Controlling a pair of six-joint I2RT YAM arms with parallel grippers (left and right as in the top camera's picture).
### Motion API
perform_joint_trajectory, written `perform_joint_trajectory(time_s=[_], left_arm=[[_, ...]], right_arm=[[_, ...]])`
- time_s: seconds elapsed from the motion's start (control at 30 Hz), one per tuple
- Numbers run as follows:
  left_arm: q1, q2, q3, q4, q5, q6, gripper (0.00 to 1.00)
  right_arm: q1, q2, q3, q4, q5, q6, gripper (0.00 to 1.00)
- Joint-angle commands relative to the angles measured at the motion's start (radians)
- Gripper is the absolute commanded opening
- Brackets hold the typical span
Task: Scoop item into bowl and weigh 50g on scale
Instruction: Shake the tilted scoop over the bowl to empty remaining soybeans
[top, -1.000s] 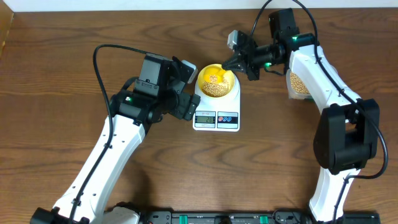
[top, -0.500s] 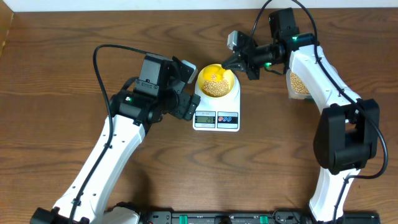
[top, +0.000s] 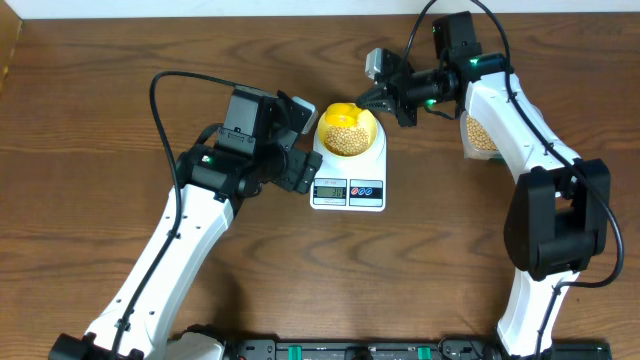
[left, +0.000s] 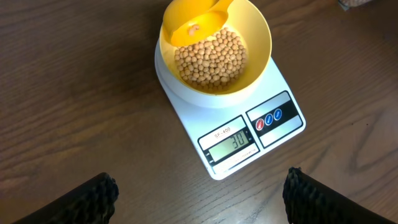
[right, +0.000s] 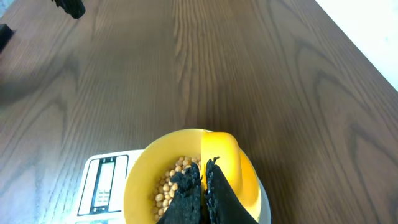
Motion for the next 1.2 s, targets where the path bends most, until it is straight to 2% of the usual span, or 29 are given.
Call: perform_joint_trajectory(time_s=[0.0, 0.17, 0.67, 1.17], left_arm=[[0.003, -0.002, -0.003, 0.0, 0.008, 0.017, 0.87], [0.003, -0.002, -0.003, 0.0, 0.008, 0.017, 0.87], [0.003, -0.002, -0.003, 0.0, 0.008, 0.017, 0.87], [0.003, -0.002, -0.003, 0.0, 0.008, 0.017, 0.87]], right_arm=[[0.001, 0.017, -0.005, 0.002, -0.035, -0.012, 0.01], [0.001, 0.017, -0.005, 0.002, -0.036, -0.017, 0.01], [0.001, -0.001, -0.004, 0.003, -0.035, -0.152, 0.01], [0.0, -0.075, -0.004, 0.002, -0.035, -0.155, 0.01]])
